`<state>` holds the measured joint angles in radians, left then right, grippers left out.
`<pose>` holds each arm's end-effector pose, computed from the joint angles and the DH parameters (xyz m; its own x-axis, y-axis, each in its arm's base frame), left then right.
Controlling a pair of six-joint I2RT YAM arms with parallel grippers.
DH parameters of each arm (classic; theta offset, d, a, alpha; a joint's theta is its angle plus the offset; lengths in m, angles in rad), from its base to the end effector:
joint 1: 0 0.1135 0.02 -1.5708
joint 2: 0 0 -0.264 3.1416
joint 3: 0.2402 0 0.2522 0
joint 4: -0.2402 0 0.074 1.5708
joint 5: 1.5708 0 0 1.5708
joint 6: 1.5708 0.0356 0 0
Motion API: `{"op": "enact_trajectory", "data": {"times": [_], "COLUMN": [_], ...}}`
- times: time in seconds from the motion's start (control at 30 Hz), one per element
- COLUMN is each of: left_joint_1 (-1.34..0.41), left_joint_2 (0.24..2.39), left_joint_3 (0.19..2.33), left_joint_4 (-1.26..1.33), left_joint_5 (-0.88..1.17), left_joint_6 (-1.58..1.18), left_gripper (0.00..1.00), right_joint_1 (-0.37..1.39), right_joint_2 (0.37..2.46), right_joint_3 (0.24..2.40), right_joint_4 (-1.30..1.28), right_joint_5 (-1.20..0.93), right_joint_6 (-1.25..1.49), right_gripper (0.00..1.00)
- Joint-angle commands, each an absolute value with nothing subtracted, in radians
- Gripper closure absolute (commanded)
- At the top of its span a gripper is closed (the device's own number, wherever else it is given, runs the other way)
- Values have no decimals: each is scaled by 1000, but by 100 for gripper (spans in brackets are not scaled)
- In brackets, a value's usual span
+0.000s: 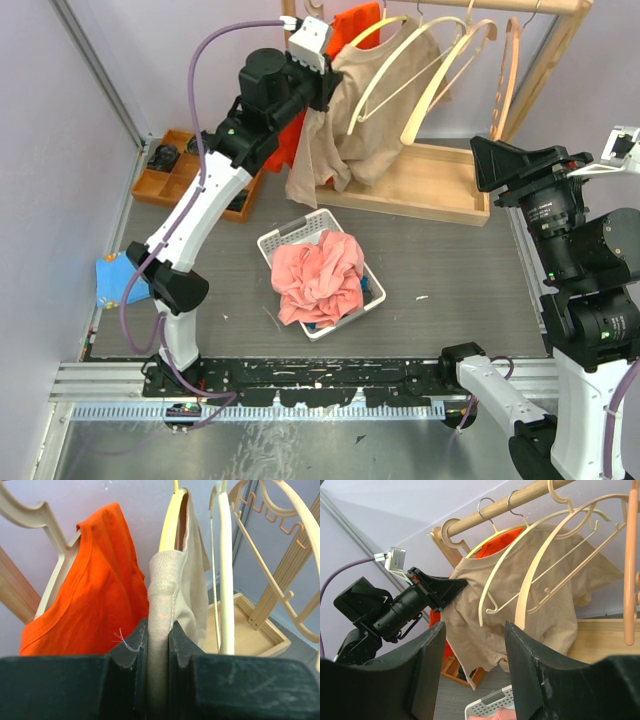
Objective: Remove the t-shirt from the hanger
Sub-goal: Pick up the hanger from the clothesline.
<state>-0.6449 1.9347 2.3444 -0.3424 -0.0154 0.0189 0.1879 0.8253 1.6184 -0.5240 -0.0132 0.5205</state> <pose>0.3393 -0.2545 0.5202 0.0649 -0.0251 -0.9976 0.5877 0.8089 0.0178 0.0743 0.0146 0.5533 0.1275 0.5304 -0.8381 -0.3028 0.8255 0.4764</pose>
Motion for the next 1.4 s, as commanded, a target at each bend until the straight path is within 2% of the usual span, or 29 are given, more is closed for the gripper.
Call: {"op": "enact_trajectory", "data": {"times": [0.0, 0.27, 0.63, 1.1, 1.37], "left_joint_1": [-678, -740, -744, -748, -753], "left_joint_2": [1944, 1888, 1811, 1704, 1561], "left_joint_3": [2345, 2172, 2100, 2016, 1842], "left_joint_4": [-12, 199, 315, 315, 280], "left_joint_5": [-109, -215, -276, -286, -303], "left_joint_6": [121, 233, 259, 237, 227], "left_gripper": [100, 100, 100, 100, 100], "right_joint_1": [190, 190, 191, 189, 190], "right_joint_2": [839, 835, 838, 830, 836], "right_joint_3": [1665, 1677, 1672, 1672, 1674], "right_joint_4": [-503, -516, -516, -515, -509], "right_joint_5": [-7, 8, 1, -1, -22], "right_joint_6": [490, 481, 486, 489, 500], "right_gripper": [44, 44, 44, 44, 44]}}
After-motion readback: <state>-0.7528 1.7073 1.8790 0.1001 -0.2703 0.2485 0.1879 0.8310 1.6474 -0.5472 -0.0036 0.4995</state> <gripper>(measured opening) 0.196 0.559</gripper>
